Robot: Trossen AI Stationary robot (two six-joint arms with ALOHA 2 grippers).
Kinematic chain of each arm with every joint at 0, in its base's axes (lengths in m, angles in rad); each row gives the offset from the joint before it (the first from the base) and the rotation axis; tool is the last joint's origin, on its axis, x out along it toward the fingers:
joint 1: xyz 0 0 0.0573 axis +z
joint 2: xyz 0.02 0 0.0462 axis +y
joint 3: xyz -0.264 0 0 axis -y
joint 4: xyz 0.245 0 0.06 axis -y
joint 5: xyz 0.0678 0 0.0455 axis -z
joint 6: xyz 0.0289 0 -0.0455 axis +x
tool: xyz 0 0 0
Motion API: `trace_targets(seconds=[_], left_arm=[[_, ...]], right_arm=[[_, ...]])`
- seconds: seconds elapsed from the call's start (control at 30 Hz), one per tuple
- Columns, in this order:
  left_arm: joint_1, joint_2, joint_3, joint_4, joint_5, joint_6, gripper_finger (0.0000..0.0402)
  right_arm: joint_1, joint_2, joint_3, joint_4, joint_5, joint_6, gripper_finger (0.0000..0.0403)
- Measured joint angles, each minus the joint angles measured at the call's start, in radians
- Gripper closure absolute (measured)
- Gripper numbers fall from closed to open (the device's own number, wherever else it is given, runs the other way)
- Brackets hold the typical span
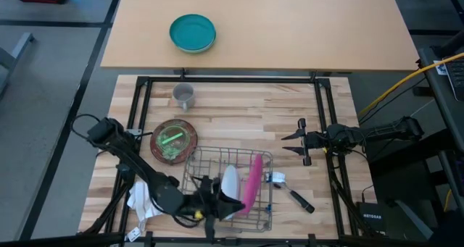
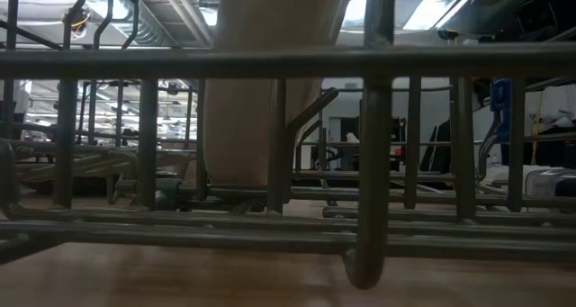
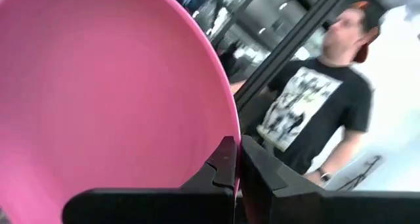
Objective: Sort dishes
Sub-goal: Put the pink plate into the dish rack
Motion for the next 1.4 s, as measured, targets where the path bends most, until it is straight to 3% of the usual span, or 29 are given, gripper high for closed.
trace_targets(seconds=[0.2,0.77,1.4], left_arm=[[0.002,0.056,0.078,-0.095,-0.024,-0.069,0.0401],[0.002,0.083,0.08,-0.26,-0.079,-0.261,0.0401],[0.006,0.152,0.08,-0.275,-0.095,-0.414,0.0401]], right_arm=[[0.0,0.0,0.0,0.0,0.0,0.0,0.0249],[0.0,0.0,0.0,0.0,0.0,0.0,0.0249],[0.0,0.0,0.0,-0.001,0.0,-0.001,0.0249]])
